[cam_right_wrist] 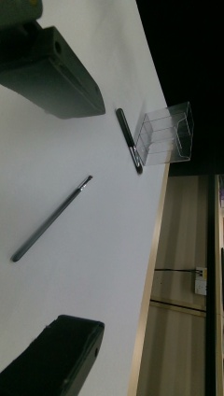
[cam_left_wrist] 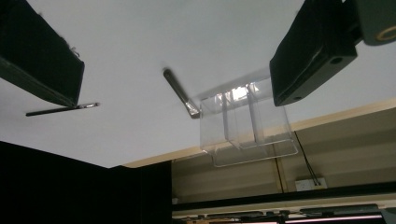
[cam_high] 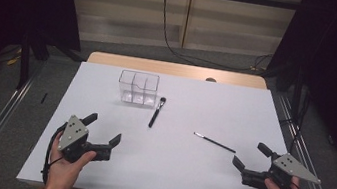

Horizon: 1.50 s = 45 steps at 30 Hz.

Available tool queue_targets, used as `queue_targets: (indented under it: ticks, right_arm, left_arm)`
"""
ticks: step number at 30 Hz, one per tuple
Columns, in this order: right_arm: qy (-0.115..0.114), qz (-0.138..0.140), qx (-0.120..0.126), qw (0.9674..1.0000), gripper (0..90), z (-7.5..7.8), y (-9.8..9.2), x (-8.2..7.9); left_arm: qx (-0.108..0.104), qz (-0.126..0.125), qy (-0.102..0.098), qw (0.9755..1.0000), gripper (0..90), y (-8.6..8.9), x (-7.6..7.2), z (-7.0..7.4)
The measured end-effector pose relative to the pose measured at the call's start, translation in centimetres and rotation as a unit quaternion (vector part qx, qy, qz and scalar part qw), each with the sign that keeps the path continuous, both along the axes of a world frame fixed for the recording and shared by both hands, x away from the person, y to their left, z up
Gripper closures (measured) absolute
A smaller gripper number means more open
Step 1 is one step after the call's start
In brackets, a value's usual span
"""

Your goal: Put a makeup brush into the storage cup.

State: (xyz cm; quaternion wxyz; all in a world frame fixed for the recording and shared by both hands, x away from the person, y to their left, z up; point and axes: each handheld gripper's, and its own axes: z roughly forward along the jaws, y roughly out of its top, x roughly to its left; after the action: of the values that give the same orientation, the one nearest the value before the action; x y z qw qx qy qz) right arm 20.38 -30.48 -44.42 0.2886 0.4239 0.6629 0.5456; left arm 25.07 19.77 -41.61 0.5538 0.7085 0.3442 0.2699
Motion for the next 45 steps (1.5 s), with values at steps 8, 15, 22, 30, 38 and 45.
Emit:
queue_targets:
  ticks: [8, 15, 22, 30, 38, 45]
  right_arm:
    - [0.001, 0.000, 0.002, 1.0000, 0.0, 0.0, 0.1, 0.0]
    - [0.001, 0.001, 0.001, 1.0000, 0.0, 0.0, 0.1, 0.0]
    - [0.001, 0.003, 0.002, 1.0000, 0.0, 0.0, 0.1, 0.0]
    - [0.003, 0.008, -0.001, 1.0000, 0.0, -0.1, 0.2, 0.1]
    - [0.002, 0.007, -0.001, 1.0000, 0.0, -0.1, 0.2, 0.1]
    - [0.004, 0.009, -0.002, 0.9999, 0.0, -0.1, 0.2, 0.1]
  left_arm:
    - [-0.003, -0.015, -0.002, 0.9999, 3.4, -1.3, 1.2, 0.4]
    - [0.001, -0.028, -0.013, 0.9995, 3.2, -2.6, 2.1, 0.8]
    - [-0.003, -0.044, -0.014, 0.9989, 3.2, -4.6, 3.2, 1.3]
    - [0.004, -0.065, -0.005, 0.9979, 2.6, -5.8, 5.2, 0.9]
    - [0.012, -0.065, 0.010, 0.9978, 2.4, -7.0, 6.7, 0.8]
    - [0.017, -0.074, 0.007, 0.9970, 1.6, -7.8, 8.0, 0.6]
